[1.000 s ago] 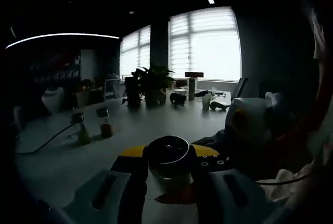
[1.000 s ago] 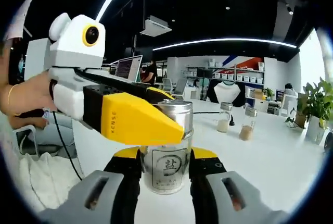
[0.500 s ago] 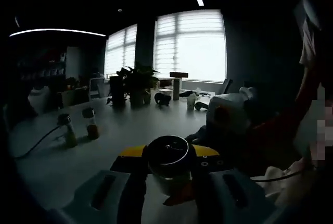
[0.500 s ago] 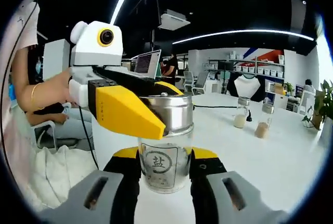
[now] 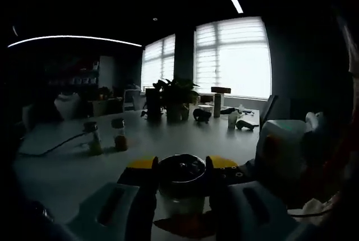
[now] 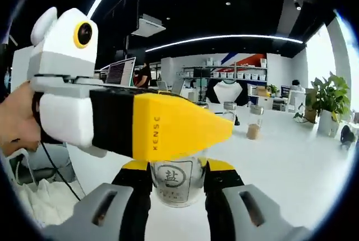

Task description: Rotate the seasoning bottle until the label or dispensing opening points toward the visible target arrow and the bottle remains upright within the marked orientation range

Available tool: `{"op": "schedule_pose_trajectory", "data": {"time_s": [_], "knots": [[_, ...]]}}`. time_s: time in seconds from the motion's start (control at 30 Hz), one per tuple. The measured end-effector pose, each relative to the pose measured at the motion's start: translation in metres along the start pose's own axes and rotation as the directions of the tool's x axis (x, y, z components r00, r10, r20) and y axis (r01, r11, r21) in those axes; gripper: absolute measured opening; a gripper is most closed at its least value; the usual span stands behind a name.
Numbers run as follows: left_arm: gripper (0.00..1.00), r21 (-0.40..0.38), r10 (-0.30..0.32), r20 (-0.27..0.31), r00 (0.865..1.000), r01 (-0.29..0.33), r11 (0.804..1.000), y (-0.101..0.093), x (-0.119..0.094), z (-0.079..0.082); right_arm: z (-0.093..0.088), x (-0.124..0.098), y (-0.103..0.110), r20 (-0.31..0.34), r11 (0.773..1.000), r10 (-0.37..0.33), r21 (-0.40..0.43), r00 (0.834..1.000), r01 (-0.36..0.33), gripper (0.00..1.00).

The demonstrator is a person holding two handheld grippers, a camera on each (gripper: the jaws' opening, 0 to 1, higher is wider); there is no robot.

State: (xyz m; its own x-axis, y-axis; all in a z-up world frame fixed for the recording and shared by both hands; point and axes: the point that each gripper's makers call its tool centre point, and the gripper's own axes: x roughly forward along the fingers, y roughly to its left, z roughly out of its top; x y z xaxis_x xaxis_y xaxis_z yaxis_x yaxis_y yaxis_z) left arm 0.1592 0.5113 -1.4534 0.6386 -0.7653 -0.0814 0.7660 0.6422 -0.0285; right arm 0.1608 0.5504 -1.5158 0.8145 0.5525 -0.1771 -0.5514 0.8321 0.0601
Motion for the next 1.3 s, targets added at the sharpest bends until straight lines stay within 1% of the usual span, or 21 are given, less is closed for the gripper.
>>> {"op": "schedule_pose_trajectory", "data": {"time_s": [0.03,0.07,0.2,0.27,0.3,0.4,0.5,0.53,0.57,0.6,0.63,0.67,0.77,0.87,0.93,1.13,1.2,1.23,1.3], "knots": [[0.36,0.001,0.009,0.005,1.000,-0.009,1.000,0.001,0.000,0.000,0.001,0.001,0.001,0.000,0.999,0.009,0.043,1.000,-0.009,0.33],[0.36,-0.007,0.019,0.006,1.000,-0.019,1.000,0.003,0.000,0.000,0.001,0.002,0.000,-0.001,1.000,0.005,0.024,1.000,-0.005,0.33],[0.35,-0.025,0.017,0.006,1.000,-0.017,1.000,0.007,-0.002,0.003,0.004,0.003,0.000,0.009,0.999,0.019,-0.033,1.000,-0.018,0.33],[0.35,-0.019,0.002,-0.011,1.000,-0.003,1.000,0.006,-0.002,0.001,0.003,0.002,0.001,-0.002,0.998,0.036,-0.054,0.999,-0.036,0.33],[0.35,-0.015,-0.001,-0.019,1.000,0.001,1.000,0.006,-0.003,0.000,0.001,0.003,0.003,-0.015,0.996,0.059,-0.070,0.998,-0.060,0.33],[0.35,-0.008,-0.018,-0.032,0.999,0.018,1.000,0.005,-0.003,-0.002,0.000,0.002,0.005,-0.017,0.993,0.106,-0.041,0.994,-0.106,0.33],[0.35,-0.021,-0.055,-0.037,0.998,0.054,0.998,0.003,-0.004,-0.001,-0.002,-0.003,0.007,-0.028,0.988,0.140,-0.068,0.990,-0.142,0.33],[0.35,-0.013,-0.064,-0.037,0.997,0.064,0.998,0.002,-0.004,-0.001,-0.005,-0.004,0.009,-0.047,0.982,0.171,-0.079,0.984,-0.174,0.33],[0.35,0.005,-0.082,-0.040,0.996,0.083,0.997,0.000,-0.005,0.000,-0.006,-0.005,0.009,-0.055,0.980,0.179,-0.074,0.982,-0.183,0.33],[0.35,0.008,-0.086,-0.040,0.996,0.086,0.996,0.000,-0.005,0.001,-0.008,-0.007,0.009,-0.063,0.977,0.196,-0.075,0.979,-0.200,0.32],[0.35,0.018,-0.108,-0.037,0.993,0.109,0.994,-0.002,-0.005,0.003,-0.009,-0.008,0.010,-0.068,0.973,0.212,-0.076,0.975,-0.217,0.32],[0.35,0.012,-0.121,-0.038,0.992,0.122,0.992,-0.002,-0.006,0.005,-0.011,-0.009,0.010,-0.078,0.971,0.221,-0.079,0.972,-0.227,0.32],[0.35,0.006,-0.167,-0.048,0.985,0.167,0.986,-0.005,-0.007,0.005,-0.012,-0.013,0.012,-0.079,0.962,0.244,-0.108,0.967,-0.252,0.32],[0.35,0.005,-0.190,-0.052,0.980,0.190,0.982,-0.008,-0.007,0.004,-0.011,-0.014,0.015,-0.078,0.957,0.252,-0.129,0.965,-0.260,0.32],[0.35,0.013,-0.203,-0.055,0.978,0.203,0.979,-0.010,-0.007,0.004,-0.010,-0.014,0.016,-0.077,0.956,0.256,-0.125,0.964,-0.264,0.32],[0.35,0.030,-0.222,-0.050,0.974,0.224,0.974,-0.012,-0.009,0.006,-0.008,-0.015,0.016,-0.061,0.960,0.242,-0.130,0.968,-0.248,0.31],[0.35,0.058,-0.232,-0.048,0.972,0.234,0.970,-0.015,-0.010,0.007,-0.007,-0.015,0.015,-0.050,0.968,0.208,-0.133,0.977,-0.213,0.31],[0.35,0.064,-0.233,-0.048,0.971,0.236,0.970,-0.016,-0.010,0.007,-0.007,-0.015,0.014,-0.049,0.971,0.195,-0.132,0.980,-0.200,0.31],[0.35,0.102,-0.230,-0.051,0.972,0.234,0.967,-0.020,-0.008,0.007,-0.006,-0.014,0.012,-0.047,0.976,0.172,-0.130,0.984,-0.177,0.31]]}}
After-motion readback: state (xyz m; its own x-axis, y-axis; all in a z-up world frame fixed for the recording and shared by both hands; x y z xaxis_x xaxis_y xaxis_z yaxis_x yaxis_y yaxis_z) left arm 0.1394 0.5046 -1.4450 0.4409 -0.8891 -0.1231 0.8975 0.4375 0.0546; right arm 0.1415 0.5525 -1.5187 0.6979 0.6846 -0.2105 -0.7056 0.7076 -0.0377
